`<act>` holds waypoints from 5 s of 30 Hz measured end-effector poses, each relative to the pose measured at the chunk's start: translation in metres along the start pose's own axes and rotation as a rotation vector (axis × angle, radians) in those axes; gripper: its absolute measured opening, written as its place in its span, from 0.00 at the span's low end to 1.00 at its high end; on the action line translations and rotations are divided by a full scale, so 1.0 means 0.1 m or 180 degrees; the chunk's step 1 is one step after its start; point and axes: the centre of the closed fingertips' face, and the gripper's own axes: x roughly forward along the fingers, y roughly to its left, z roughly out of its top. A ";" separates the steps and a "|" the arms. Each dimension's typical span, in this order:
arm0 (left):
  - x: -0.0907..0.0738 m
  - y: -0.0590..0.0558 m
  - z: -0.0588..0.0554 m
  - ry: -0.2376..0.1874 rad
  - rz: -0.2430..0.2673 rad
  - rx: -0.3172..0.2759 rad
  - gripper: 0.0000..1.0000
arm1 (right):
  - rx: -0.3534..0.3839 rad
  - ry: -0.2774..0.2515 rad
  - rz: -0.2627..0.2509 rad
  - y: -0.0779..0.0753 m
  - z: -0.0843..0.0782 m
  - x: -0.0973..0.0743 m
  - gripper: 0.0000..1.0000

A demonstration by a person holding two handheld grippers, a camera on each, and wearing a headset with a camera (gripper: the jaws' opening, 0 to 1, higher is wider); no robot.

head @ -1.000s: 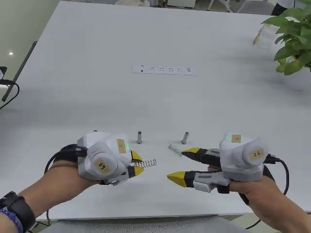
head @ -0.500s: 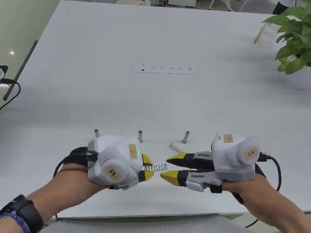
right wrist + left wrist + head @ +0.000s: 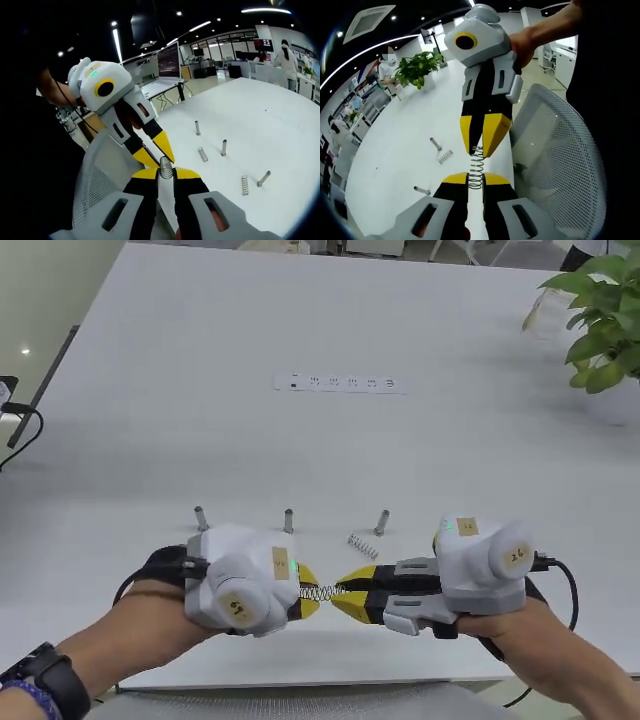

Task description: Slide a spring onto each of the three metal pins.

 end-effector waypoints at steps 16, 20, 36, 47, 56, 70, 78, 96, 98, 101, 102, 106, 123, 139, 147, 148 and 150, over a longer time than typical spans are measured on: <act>0.09 0.02 0.08 -0.0195 0.0002 -0.0248 0.02 | -0.0261 0.0132 -0.0026 0.02 0.16 0.01 0.08; 0.10 0.05 0.11 -0.0291 0.0013 -0.0381 0.02 | -0.0344 0.0188 -0.0027 0.01 0.20 0.01 0.08; 0.15 -0.02 0.17 -0.0353 -0.0057 -0.0403 0.02 | -0.0923 0.0797 0.0145 0.03 0.05 -0.03 0.11; 0.18 -0.10 0.18 -0.0307 -0.0144 -0.0275 0.02 | -0.1377 0.1247 0.0305 0.06 -0.12 -0.03 0.13; 0.20 -0.17 0.18 -0.0249 -0.0241 -0.0144 0.02 | -0.1658 0.1498 0.0436 0.10 -0.19 -0.02 0.10; 0.22 -0.20 0.12 -0.0242 -0.0309 -0.0249 0.03 | -0.1742 0.1570 0.0426 0.10 -0.23 0.01 0.08; 0.25 -0.19 0.02 -0.0215 -0.0262 -0.0427 0.08 | -0.1692 0.1526 0.0443 0.11 -0.23 0.02 0.08; 0.06 0.04 -0.20 -0.0415 0.0134 -0.1170 0.19 | -0.1501 0.1514 0.0161 -0.12 -0.30 0.01 0.08; 0.03 0.07 -0.25 -0.0409 0.0204 -0.1225 0.20 | -0.1491 0.1516 0.0148 -0.13 -0.29 0.02 0.08; -0.03 0.13 -0.35 -0.0411 0.0314 -0.1347 0.22 | -0.1441 0.1522 0.0124 -0.18 -0.27 0.05 0.08; -0.05 0.15 -0.37 -0.0410 0.0347 -0.1381 0.22 | -0.1439 0.1528 0.0118 -0.19 -0.27 0.06 0.08; -0.15 0.23 -0.51 -0.0405 0.0494 -0.1524 0.26 | -0.1421 0.1543 0.0092 -0.26 -0.23 0.09 0.08; -0.54 0.42 -0.95 -0.0410 0.0930 -0.1885 0.40 | -0.1420 0.1638 0.0106 -0.41 -0.11 0.30 0.08; -0.84 0.49 -1.32 -0.0402 0.1229 -0.2177 0.54 | -0.1524 0.1631 0.0173 -0.52 0.23 0.71 0.08; -0.92 0.48 -1.43 -0.0373 0.1290 -0.2265 0.60 | -0.1587 0.1598 0.0196 -0.55 0.39 0.94 0.08; -0.93 0.48 -1.44 -0.0380 0.1292 -0.2276 0.60 | -0.1605 0.1612 0.0197 -0.56 0.41 0.98 0.08; -0.95 0.49 -1.46 -0.0383 0.1314 -0.2298 0.62 | -0.1620 0.1612 0.0204 -0.56 0.43 1.03 0.08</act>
